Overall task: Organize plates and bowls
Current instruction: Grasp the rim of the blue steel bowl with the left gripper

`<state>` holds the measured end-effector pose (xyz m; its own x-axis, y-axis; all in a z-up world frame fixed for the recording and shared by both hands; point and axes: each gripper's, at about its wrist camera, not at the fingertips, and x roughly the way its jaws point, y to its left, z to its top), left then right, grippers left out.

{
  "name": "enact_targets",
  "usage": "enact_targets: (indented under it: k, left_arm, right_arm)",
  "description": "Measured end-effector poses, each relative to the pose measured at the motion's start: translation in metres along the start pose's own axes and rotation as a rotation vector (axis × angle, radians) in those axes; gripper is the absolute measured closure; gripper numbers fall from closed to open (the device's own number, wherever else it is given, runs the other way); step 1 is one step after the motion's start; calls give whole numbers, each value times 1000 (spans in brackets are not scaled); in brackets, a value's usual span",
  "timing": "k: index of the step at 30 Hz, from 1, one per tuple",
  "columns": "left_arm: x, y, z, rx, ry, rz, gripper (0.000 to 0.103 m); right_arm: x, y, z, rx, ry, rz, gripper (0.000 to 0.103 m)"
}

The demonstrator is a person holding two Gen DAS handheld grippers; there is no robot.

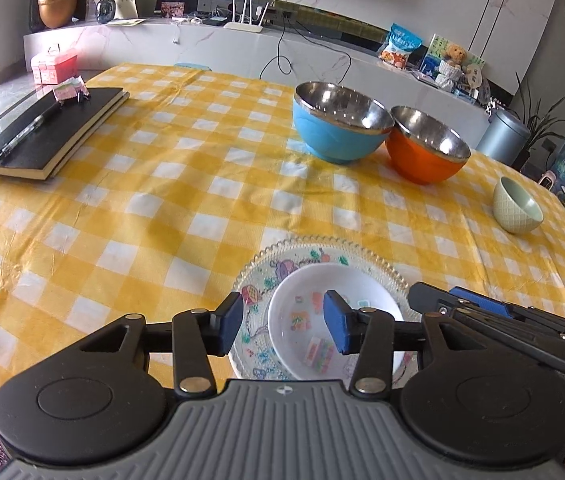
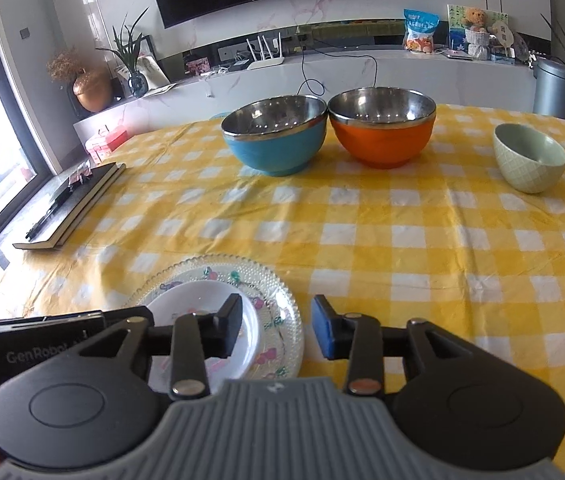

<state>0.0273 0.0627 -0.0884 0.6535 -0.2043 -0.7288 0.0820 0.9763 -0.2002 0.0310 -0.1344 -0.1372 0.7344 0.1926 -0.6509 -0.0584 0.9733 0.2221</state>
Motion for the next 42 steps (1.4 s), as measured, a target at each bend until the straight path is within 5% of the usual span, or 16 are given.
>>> enact_targets:
  k: [16, 24, 38, 42]
  left_arm:
    - [3, -3, 48, 6, -72, -16, 48]
    - [17, -17, 86, 33, -120, -45, 34]
    - [76, -23, 144, 1, -170, -85, 33]
    - [101, -23, 152, 8, -142, -47, 37]
  right_arm:
    - [-6, -39, 34, 76, -88, -81, 56]
    - [6, -53, 64, 121, -127, -99, 50]
    - [60, -65, 126, 193, -164, -64, 50]
    - [80, -61, 131, 226, -127, -23, 57]
